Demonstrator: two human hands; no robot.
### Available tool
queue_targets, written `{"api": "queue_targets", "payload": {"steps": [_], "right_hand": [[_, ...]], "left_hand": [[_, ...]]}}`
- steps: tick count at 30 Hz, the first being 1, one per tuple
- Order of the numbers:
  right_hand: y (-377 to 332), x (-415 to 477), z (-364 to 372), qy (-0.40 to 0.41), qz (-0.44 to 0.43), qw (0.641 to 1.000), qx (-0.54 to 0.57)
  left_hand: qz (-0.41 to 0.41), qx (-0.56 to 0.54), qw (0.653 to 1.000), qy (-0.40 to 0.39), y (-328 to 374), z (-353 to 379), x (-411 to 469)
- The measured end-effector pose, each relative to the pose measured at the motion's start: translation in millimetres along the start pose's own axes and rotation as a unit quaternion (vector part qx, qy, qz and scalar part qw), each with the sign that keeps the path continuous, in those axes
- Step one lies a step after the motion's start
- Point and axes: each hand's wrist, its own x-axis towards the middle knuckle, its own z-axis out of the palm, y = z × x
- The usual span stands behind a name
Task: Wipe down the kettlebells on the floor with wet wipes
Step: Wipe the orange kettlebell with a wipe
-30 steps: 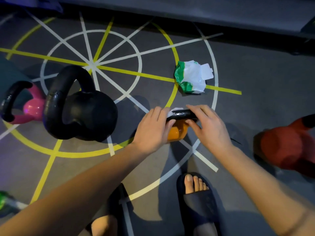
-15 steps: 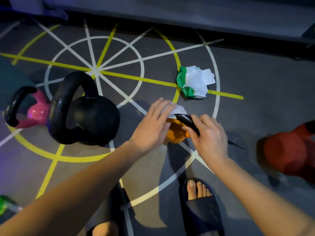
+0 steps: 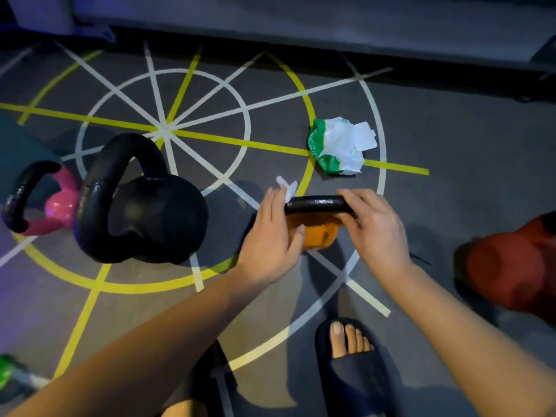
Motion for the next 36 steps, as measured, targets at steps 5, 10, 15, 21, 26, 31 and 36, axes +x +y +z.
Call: {"api": "queue_targets", "payload": {"steps": [5, 10, 15, 21, 26, 31, 36], "right_hand": [[-5.6, 7.6, -0.7, -0.014, 0.024, 0.999, -0.020], [-9.4, 9.2, -6.8, 0.000, 0.001, 0.999, -0.047], [-10.4, 6.5, -2.7, 0.007, 0.016, 0.998, -0.053], [-10.2, 5.7, -7.3, 0.021, -0.004, 0.997, -0.072], [-12.9, 3.8, -4.7, 0.022, 0.009, 0.998, -0.055], [-13.8, 3.1, -5.9, 0.012, 0.009, 0.998, -0.057], [-19.8, 2.0, -5.7, 0.006, 0.023, 0.997, -0.075]], "left_hand": [[0.164, 0.197, 0.966, 0.019, 29.4, 28.1, -21.8], [0.046, 0.163, 0.985, 0.041, -3.9, 11.9, -5.1], [0.103, 0.180, 0.978, 0.036, 6.6, 13.1, -17.4], [-0.019, 0.010, 0.999, -0.028, -25.7, 4.8, -12.8], [-0.040, -0.255, 0.966, -0.030, -9.6, 15.4, -28.4], [0.000, -0.212, 0.977, 0.006, -6.1, 16.9, -32.2], [-0.046, -0.240, 0.969, -0.031, -19.4, 22.6, -21.3]]}}
